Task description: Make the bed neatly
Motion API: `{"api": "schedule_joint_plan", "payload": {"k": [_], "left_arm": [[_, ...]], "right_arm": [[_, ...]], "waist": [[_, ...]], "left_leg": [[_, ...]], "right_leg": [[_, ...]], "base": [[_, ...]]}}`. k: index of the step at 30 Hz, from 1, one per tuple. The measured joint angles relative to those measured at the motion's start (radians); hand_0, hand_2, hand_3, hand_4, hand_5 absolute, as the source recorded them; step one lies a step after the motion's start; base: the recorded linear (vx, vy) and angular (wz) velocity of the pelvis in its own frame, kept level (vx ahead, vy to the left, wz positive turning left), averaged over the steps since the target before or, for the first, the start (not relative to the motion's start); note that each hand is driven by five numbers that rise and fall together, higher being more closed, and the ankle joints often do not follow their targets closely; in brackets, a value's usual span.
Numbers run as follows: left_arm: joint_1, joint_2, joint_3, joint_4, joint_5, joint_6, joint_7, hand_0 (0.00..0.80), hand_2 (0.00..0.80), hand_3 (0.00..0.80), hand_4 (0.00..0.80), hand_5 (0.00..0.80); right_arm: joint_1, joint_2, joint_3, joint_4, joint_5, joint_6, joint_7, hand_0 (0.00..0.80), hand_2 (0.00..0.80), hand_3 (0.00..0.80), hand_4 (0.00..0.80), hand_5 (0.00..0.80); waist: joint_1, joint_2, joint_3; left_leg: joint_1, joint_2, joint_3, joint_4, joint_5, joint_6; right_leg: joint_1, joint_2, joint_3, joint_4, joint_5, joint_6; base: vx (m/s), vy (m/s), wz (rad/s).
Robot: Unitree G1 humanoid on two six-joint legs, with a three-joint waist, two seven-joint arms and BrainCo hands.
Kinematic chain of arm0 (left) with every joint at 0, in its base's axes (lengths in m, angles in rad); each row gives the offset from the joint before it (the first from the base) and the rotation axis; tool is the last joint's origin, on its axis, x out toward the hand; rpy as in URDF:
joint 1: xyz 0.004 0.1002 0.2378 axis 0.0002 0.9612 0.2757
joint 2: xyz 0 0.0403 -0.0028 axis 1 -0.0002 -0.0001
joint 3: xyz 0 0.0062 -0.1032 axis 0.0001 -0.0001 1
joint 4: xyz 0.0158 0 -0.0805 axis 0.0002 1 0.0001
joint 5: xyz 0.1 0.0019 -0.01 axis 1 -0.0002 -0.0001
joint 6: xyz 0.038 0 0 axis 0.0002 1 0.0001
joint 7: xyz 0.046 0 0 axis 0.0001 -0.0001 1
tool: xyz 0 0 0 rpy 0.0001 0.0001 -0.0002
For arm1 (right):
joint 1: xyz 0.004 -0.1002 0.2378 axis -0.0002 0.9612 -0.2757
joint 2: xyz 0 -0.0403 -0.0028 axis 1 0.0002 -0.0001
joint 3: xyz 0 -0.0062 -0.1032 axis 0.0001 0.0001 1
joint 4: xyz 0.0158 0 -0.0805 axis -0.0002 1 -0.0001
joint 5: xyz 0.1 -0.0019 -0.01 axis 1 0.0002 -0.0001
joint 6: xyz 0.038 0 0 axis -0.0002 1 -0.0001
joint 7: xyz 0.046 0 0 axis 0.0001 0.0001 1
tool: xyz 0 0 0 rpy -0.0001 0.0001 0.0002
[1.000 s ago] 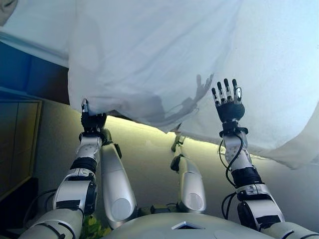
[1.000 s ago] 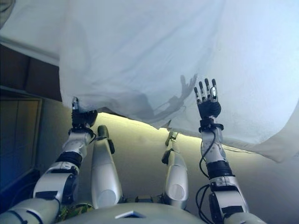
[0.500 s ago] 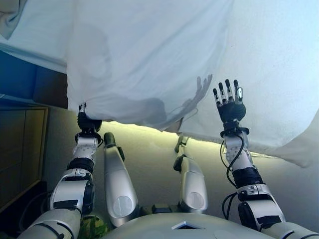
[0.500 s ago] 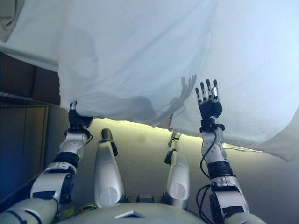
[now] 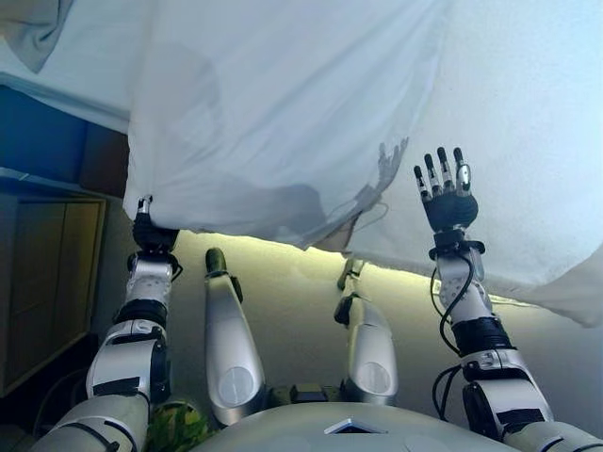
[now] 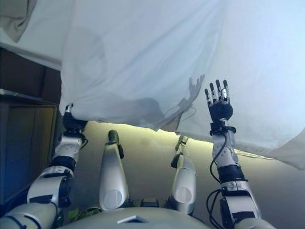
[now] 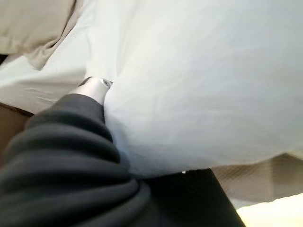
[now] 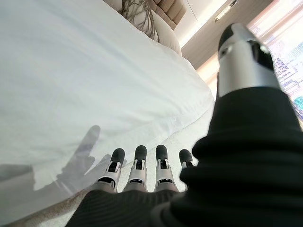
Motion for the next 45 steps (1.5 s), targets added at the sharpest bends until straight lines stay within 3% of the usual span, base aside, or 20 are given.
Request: {"api": "schedule_joint_plan", "payload": {"k": [9, 18, 24, 30, 45], "left_arm": [[-0.027, 0.042, 0.041, 0.035, 0.039, 0.001, 0.061, 0.8, 0.8, 0.8, 0.8, 0.8], [-0.035, 0.033, 0.043, 0.053, 0.033, 0.003, 0.065, 0.8, 0.8, 0.8, 0.8, 0.8], [-0.033, -0.026, 0.087, 0.044, -0.001, 0.002, 0.024, 0.8, 0.8, 0.8, 0.8, 0.8], [-0.002, -0.113, 0.087, 0.006, -0.001, -0.01, -0.015, 0.8, 0.8, 0.8, 0.8, 0.8], [0.043, -0.165, 0.115, 0.008, 0.08, 0.035, -0.018, 0.8, 0.8, 0.8, 0.8, 0.8]], "right_arm": [[0.005, -0.025, -0.003, 0.008, 0.006, -0.003, 0.037, 0.0, 0.0, 0.0, 0.0, 0.0], [0.016, -0.025, -0.016, 0.008, 0.019, -0.011, 0.054, 0.0, 0.0, 0.0, 0.0, 0.0], [0.06, -0.022, -0.042, 0.008, 0.05, -0.027, 0.088, 0.0, 0.0, 0.0, 0.0, 0.0], [0.095, -0.002, -0.047, 0.007, 0.083, -0.05, 0.098, 0.0, 0.0, 0.0, 0.0, 0.0], [0.148, 0.046, -0.075, 0.004, 0.124, -0.051, 0.096, 0.0, 0.0, 0.0, 0.0, 0.0]], "waist": [[-0.001, 0.016, 0.0], [0.0, 0.019, 0.0], [0.011, 0.019, -0.001], [0.053, 0.02, -0.002], [0.066, 0.009, -0.054]], "left_leg": [[0.023, -0.001, -0.019, -0.037, 0.018, -0.024], [0.059, -0.004, -0.037, -0.082, 0.036, -0.034], [0.064, -0.001, -0.061, -0.098, 0.048, -0.048], [0.106, 0.0, -0.077, -0.126, 0.055, -0.056], [0.165, -0.013, -0.101, -0.146, 0.058, -0.063]], "right_leg": [[0.006, 0.001, -0.01, 0.018, -0.013, 0.017], [0.044, 0.004, -0.039, 0.02, -0.028, 0.023], [0.072, 0.018, -0.06, 0.019, -0.046, 0.024], [0.126, 0.027, -0.084, 0.014, -0.064, 0.027], [0.243, 0.037, -0.113, -0.032, -0.081, 0.038]], "base": [[-0.006, -0.009, 0.03], [0.005, -0.064, 0.08], [0.026, -0.145, 0.12], [0.032, -0.129, 0.14], [0.046, -0.082, 0.11]]}}
